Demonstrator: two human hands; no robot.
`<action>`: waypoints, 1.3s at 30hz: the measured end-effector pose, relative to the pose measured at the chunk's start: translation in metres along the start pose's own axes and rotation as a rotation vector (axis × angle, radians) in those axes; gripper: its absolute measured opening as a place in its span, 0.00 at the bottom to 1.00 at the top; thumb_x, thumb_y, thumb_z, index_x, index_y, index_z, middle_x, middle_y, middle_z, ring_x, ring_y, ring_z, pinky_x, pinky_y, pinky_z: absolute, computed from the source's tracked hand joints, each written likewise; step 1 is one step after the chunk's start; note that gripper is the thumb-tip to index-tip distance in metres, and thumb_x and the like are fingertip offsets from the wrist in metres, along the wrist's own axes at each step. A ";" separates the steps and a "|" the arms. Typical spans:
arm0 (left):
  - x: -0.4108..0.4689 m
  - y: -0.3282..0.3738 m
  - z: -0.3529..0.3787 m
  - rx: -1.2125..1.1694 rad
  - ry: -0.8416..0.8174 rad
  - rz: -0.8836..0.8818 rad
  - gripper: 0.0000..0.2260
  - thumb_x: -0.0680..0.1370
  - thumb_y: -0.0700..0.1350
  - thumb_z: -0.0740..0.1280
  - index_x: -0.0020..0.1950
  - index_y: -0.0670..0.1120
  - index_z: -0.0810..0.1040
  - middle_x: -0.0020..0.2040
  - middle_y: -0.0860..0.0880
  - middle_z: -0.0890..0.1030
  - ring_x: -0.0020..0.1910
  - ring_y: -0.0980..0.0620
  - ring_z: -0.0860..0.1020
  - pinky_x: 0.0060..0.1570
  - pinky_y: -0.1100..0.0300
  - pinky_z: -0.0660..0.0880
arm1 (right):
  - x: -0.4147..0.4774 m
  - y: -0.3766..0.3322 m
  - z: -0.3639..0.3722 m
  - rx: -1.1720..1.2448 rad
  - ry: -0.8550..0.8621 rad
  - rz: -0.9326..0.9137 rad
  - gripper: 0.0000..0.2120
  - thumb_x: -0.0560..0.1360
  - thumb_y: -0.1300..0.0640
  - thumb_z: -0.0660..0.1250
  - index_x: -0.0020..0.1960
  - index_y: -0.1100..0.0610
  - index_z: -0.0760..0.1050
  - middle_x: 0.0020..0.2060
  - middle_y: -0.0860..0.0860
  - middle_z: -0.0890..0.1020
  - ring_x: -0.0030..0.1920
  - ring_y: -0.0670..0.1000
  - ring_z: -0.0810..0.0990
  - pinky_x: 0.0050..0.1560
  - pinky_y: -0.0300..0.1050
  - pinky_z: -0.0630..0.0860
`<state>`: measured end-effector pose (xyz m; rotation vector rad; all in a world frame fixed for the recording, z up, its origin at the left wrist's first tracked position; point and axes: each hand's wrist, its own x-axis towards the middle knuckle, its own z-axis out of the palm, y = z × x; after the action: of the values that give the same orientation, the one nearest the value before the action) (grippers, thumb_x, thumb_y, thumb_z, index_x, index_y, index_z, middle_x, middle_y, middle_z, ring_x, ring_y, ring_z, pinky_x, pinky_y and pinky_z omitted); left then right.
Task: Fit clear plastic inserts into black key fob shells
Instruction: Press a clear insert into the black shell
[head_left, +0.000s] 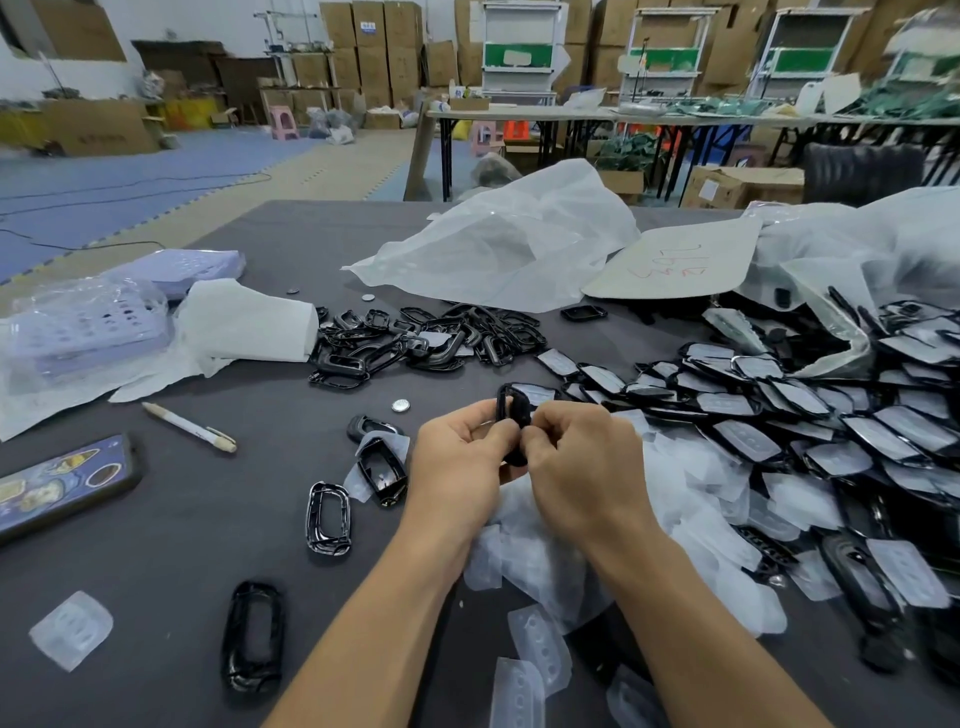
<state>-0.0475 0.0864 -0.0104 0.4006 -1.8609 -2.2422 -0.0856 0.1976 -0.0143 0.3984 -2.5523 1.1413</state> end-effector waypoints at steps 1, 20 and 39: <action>0.000 -0.001 0.000 0.001 -0.003 -0.006 0.12 0.82 0.34 0.66 0.50 0.46 0.88 0.45 0.45 0.89 0.42 0.52 0.86 0.41 0.62 0.83 | 0.000 0.000 -0.001 -0.001 -0.011 -0.002 0.15 0.75 0.57 0.67 0.30 0.53 0.70 0.23 0.46 0.74 0.31 0.51 0.74 0.34 0.45 0.65; 0.005 -0.011 0.006 -0.031 0.022 -0.054 0.12 0.78 0.34 0.70 0.44 0.48 0.90 0.43 0.41 0.88 0.42 0.47 0.85 0.50 0.48 0.85 | 0.010 0.009 -0.015 0.013 -0.168 0.027 0.16 0.70 0.58 0.69 0.26 0.51 0.69 0.21 0.46 0.71 0.27 0.47 0.69 0.30 0.39 0.62; 0.012 -0.009 0.002 -0.025 0.082 0.024 0.07 0.79 0.37 0.70 0.43 0.48 0.82 0.41 0.48 0.87 0.43 0.49 0.87 0.42 0.57 0.83 | 0.006 0.008 -0.008 0.456 -0.082 0.213 0.06 0.73 0.58 0.75 0.37 0.52 0.84 0.27 0.46 0.82 0.26 0.42 0.76 0.30 0.35 0.70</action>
<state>-0.0587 0.0858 -0.0194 0.4566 -1.7854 -2.1966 -0.0927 0.2075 -0.0121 0.2836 -2.4297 1.8292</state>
